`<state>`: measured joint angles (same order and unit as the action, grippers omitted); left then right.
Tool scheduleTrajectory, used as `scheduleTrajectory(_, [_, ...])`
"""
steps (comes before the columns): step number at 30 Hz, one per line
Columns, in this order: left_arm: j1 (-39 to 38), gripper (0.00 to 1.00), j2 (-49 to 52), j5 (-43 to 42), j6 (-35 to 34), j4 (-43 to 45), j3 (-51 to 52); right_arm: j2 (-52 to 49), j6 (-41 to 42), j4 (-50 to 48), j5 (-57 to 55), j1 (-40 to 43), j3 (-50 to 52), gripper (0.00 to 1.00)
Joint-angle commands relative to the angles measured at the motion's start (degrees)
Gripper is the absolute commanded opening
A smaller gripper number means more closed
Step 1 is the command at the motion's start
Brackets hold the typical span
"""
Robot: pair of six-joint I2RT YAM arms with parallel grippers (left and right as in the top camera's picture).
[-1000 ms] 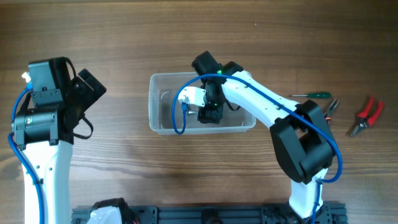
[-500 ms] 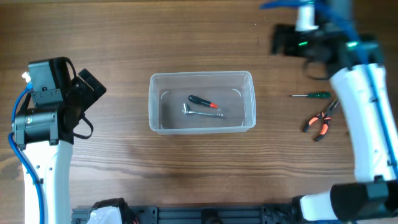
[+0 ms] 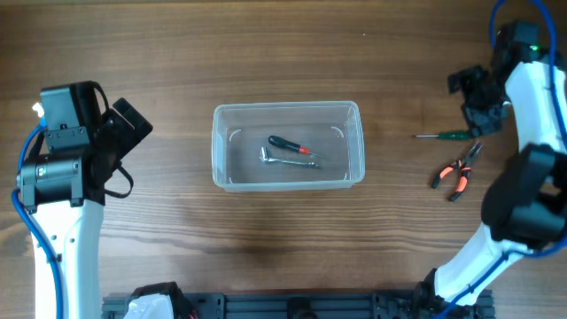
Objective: Pack container
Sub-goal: 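Grasp the green screwdriver handle with the right gripper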
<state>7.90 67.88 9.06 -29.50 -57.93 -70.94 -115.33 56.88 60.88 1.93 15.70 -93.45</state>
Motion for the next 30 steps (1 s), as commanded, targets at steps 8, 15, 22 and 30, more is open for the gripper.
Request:
scheduleTrajectory(8, [0.31, 1.0, 0.17, -0.9, -0.79, -0.17, 0.0, -8.02, 5.29, 1.07, -1.77, -0.24, 1.05, 0.95])
scheduleTrajectory(15, [0.31, 1.0, 0.17, -0.9, -0.79, -0.2, 0.0, -8.33, 8.98, -3.04, -2.73, -0.26, 3.26, 0.95])
scheduleTrajectory(22, [0.31, 1.0, 0.17, -0.9, -0.79, -0.2, 0.0, -8.33, 11.28, -8.04, -3.69, -0.26, 8.0, 0.94])
scheduleTrajectory(30, [0.31, 1.0, 0.17, -0.9, -0.79, -0.2, 0.0, -8.33, 10.97, -9.88, -3.8, -0.26, 9.49, 0.7])
